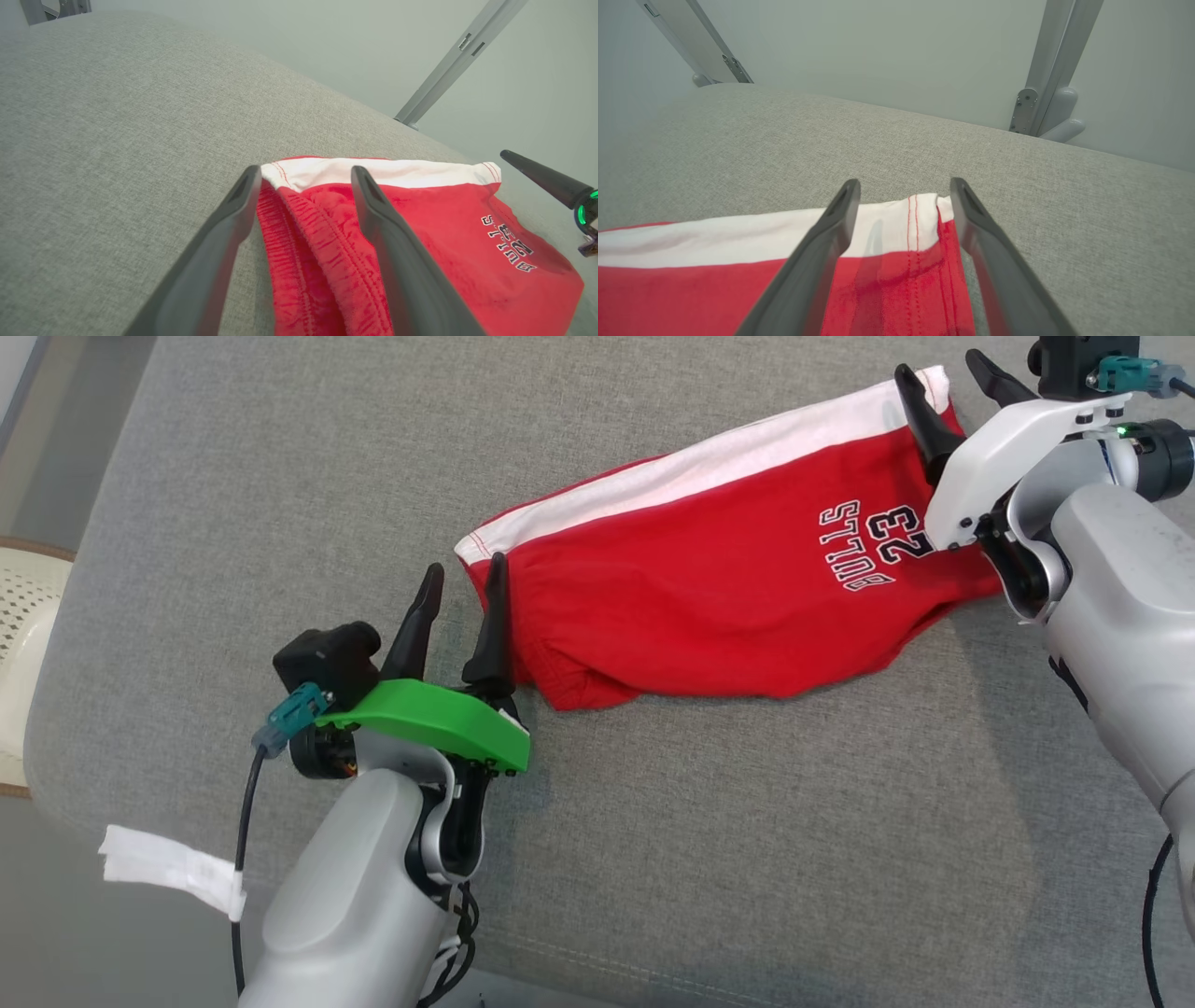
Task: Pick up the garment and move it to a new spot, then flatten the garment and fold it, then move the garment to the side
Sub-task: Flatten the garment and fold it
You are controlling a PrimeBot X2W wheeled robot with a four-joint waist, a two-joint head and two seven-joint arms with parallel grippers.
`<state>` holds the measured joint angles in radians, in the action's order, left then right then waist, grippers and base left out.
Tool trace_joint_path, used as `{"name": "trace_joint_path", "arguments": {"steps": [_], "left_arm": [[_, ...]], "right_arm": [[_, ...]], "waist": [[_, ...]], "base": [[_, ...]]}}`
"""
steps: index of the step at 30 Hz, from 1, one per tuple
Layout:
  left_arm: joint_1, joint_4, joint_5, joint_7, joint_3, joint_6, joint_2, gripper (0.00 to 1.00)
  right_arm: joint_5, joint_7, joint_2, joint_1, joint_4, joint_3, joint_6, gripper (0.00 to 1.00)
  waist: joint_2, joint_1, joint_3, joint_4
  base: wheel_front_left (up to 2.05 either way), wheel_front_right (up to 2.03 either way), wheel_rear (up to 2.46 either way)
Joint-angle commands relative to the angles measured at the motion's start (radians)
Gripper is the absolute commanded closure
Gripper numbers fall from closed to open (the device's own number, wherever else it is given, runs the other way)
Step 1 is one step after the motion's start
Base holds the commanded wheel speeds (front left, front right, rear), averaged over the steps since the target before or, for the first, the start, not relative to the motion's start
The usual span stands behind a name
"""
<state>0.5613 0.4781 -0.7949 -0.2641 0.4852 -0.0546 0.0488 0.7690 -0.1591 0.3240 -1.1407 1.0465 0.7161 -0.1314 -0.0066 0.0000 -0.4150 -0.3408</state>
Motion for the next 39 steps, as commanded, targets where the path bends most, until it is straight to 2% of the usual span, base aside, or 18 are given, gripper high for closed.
{"name": "trace_joint_path", "arguments": {"steps": [1, 9, 19, 26, 32, 33, 34, 35, 37, 38, 39], "left_arm": [[-0.027, -0.019, 0.029, 0.0, -0.016, 0.001, 0.003, 0.0], [-0.165, -0.186, 0.22, 0.0, -0.138, 0.011, 0.006, 0.0], [-0.346, -0.34, 0.365, 0.0, -0.293, 0.023, 0.008, 0.0], [-0.41, -0.374, 0.374, 0.0, -0.357, 0.023, 0.004, 0.0], [-0.427, -0.379, 0.371, 0.0, -0.375, 0.031, 0.003, 0.0], [-0.426, -0.379, 0.369, 0.0, -0.376, 0.031, 0.003, 0.0], [-0.426, -0.379, 0.367, 0.0, -0.377, 0.031, 0.002, 0.0], [-0.426, -0.379, 0.367, 0.0, -0.377, 0.03, 0.002, 0.0], [-0.426, -0.379, 0.364, 0.0, -0.378, 0.027, 0.002, 0.0], [-0.426, -0.379, 0.363, 0.0, -0.378, 0.026, 0.002, 0.0], [-0.427, -0.38, 0.363, 0.0, -0.379, 0.024, 0.002, 0.0]], "right_arm": [[0.015, -0.002, 0.012, -0.005, -0.009, 0.011, 0.001, 0.0], [0.068, 0.015, 0.078, 0.046, -0.069, 0.097, 0.001, 0.0], [0.191, 0.125, 0.121, 0.142, -0.084, 0.154, 0.001, 0.0], [0.246, 0.179, 0.119, 0.182, -0.057, 0.169, 0.002, 0.0], [0.278, 0.216, 0.089, 0.194, -0.009, 0.174, 0.001, 0.0], [0.28, 0.225, 0.083, 0.194, -0.002, 0.177, 0.001, 0.3], [0.282, 0.231, 0.076, 0.193, 0.006, 0.181, 0.001, 0.54], [0.286, 0.238, 0.07, 0.192, 0.015, 0.182, 0.001, 0.64], [0.29, 0.245, 0.06, 0.188, 0.034, 0.182, 0.001, 0.93], [0.296, 0.244, 0.055, 0.187, 0.042, 0.179, 0.001, 1.0], [0.301, 0.24, 0.05, 0.185, 0.048, 0.176, 0.001, 1.0]], "waist": [[0.0066, 0.0, 0.013, 0.011], [0.0066, 0.0, 0.065, 0.048], [0.0066, 0.0, 0.11, 0.046], [0.0066, 0.0, 0.12, 0.016], [0.0066, 0.0, 0.12, -0.002], [0.0066, 0.0, 0.12, -0.004], [0.0066, 0.0, 0.12, -0.006], [0.0066, 0.0, 0.121, -0.007], [0.0066, 0.0, 0.123, -0.007], [0.0066, 0.0, 0.124, -0.007], [0.0066, 0.0, 0.125, -0.006]], "base": [[0.0, 0.0, 0.0], [0.0, 0.0, 0.0], [0.0, 0.0, 0.0], [0.0, 0.0, 0.0], [0.0, 0.0, 0.0], [0.0, 0.0, 0.0], [0.0, 0.0, 0.0], [0.0, 0.0, 0.0], [0.0, 0.0, 0.0], [0.0, 0.0, 0.0], [0.0, 0.0, 0.0]]}}
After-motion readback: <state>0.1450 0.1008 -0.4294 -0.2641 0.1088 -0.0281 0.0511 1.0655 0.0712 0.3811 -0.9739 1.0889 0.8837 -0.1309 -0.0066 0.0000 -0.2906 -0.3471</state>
